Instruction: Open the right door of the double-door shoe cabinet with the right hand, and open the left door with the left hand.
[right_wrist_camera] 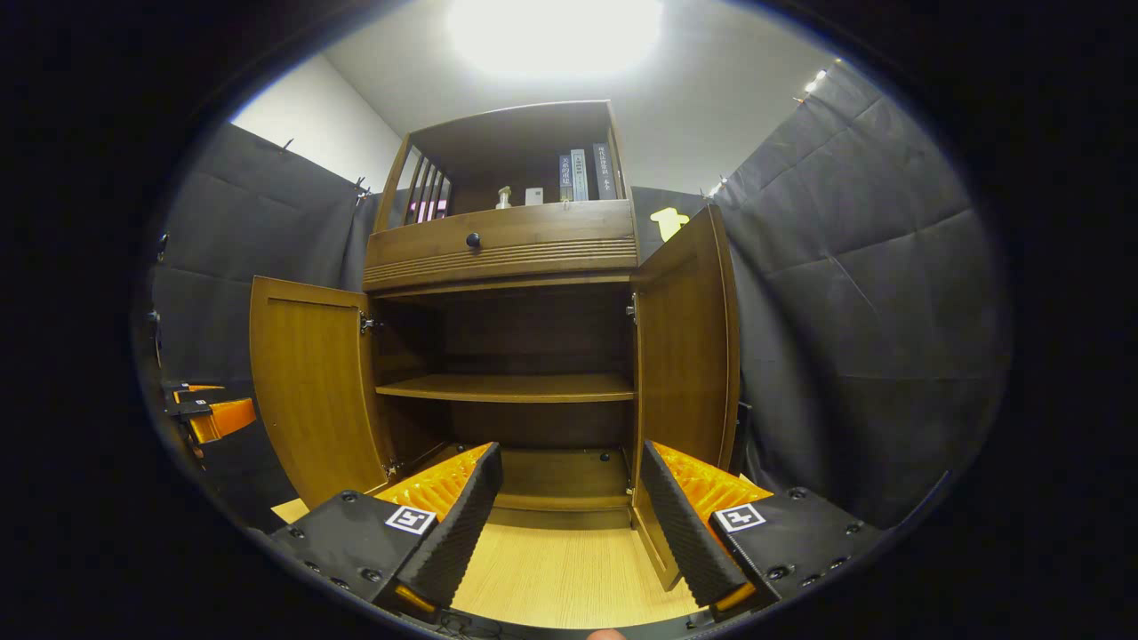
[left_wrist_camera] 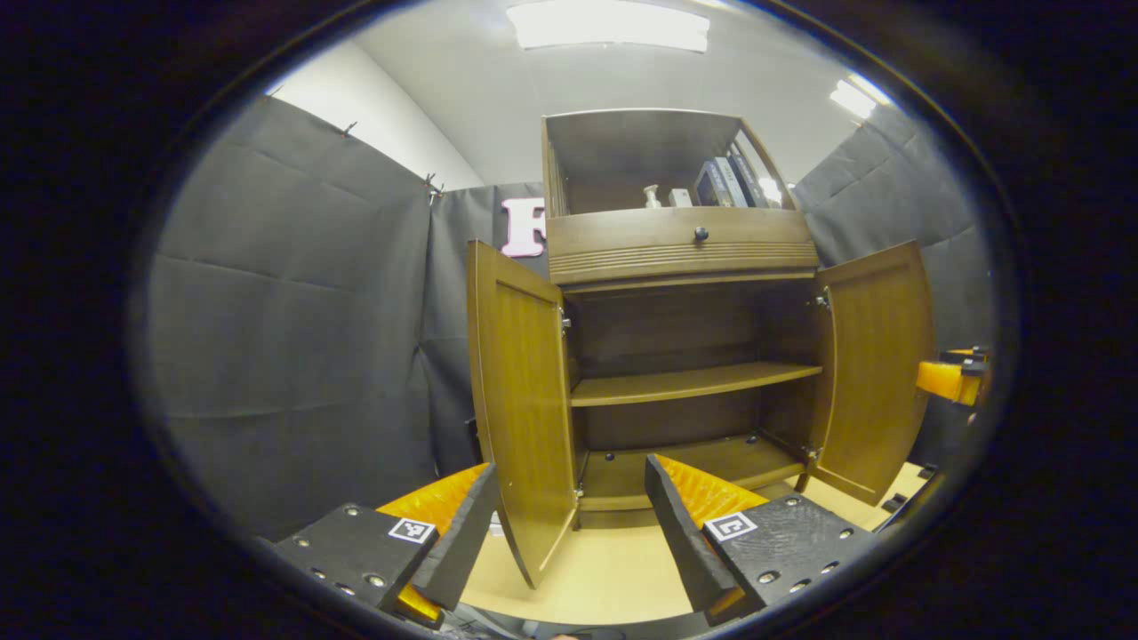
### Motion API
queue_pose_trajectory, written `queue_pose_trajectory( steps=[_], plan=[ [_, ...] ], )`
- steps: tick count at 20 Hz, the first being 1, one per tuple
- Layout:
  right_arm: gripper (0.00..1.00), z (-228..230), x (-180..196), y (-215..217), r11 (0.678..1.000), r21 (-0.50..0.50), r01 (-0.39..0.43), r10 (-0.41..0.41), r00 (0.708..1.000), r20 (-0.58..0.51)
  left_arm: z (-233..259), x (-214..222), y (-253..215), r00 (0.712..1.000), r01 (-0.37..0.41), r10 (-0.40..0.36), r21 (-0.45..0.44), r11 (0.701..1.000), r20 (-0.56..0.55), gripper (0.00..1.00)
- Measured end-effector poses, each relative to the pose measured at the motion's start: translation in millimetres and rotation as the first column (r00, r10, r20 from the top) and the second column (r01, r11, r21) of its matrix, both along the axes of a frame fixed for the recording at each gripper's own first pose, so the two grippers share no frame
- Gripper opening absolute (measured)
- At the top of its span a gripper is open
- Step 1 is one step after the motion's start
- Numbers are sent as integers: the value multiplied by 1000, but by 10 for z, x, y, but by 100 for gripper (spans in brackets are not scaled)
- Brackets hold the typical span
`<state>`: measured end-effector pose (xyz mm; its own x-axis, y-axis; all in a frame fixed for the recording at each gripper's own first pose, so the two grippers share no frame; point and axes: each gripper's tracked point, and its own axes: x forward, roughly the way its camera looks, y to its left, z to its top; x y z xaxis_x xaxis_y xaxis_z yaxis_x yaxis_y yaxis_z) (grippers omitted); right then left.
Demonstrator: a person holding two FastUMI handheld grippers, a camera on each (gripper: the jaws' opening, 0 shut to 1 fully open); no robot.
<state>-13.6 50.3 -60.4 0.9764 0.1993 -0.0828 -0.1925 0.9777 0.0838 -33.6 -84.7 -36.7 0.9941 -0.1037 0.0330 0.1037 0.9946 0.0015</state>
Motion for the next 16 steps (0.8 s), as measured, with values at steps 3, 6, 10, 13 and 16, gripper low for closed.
queue_pose_trajectory(
  steps=[3, 6, 10, 13, 16],
  plan=[
    [93, 7, 23, -20, 1000, 4, 5, -5, 1000, 3, 16, 0, -25, 1000, 9, -9, -3, 1000, 6, 80],
    [93, 11, 35, -43, 1000, 7, 10, -10, 1000, 5, 14, 10, -42, 1000, 12, -12, -12, 1000, 6, 95],
    [98, -6, 56, -53, 1000, 7, 12, -12, 1000, 1, 0, 16, -34, 1000, 12, -12, -6, 1000, -2, 95],
    [98, -14, 69, -65, 1000, 4, 13, -13, 1000, 1, 4, 7, -72, 1000, 26, -26, -14, 1000, -1, 95],
    [93, -15, 79, -60, 1000, 3, 12, -12, 1000, 3, 19, 26, -79, 1000, 29, -29, -7, 1000, 9, 95]
  ],
)
